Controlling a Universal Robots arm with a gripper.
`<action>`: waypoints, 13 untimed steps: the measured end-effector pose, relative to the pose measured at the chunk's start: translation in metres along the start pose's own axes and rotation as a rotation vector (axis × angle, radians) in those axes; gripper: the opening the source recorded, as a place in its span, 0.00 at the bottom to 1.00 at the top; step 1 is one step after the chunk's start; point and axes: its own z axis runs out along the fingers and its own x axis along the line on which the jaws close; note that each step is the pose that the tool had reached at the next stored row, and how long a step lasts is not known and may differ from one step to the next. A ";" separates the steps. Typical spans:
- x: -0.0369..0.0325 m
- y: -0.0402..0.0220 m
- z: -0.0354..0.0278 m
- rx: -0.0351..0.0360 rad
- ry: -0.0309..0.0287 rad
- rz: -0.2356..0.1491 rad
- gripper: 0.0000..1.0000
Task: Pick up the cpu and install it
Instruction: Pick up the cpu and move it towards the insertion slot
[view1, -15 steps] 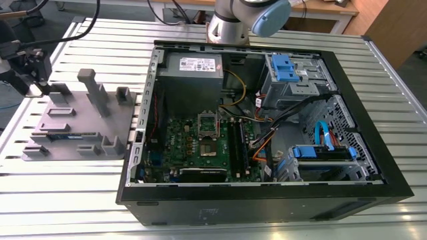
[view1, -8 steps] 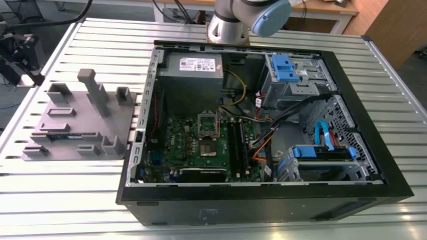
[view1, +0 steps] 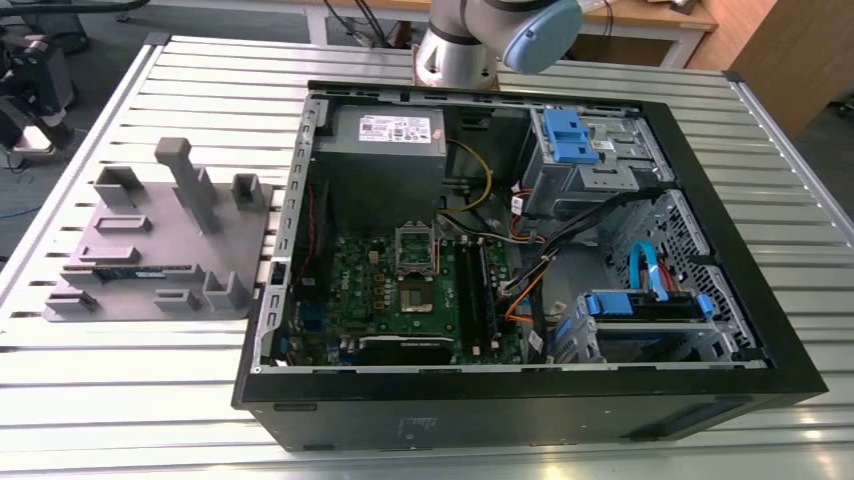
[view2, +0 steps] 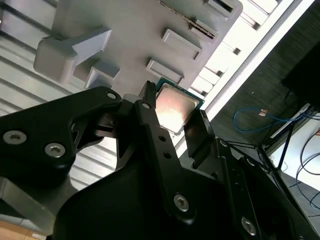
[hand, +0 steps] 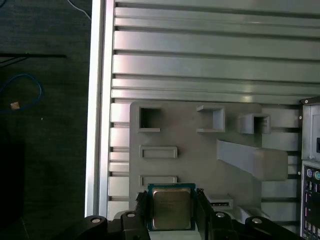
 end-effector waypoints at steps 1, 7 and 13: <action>-0.0002 0.0001 -0.0032 0.0000 0.0000 0.000 0.47; -0.0010 0.0005 -0.0198 0.0000 0.0000 0.000 0.47; -0.0012 0.0006 -0.0252 -0.0001 -0.0002 0.000 0.47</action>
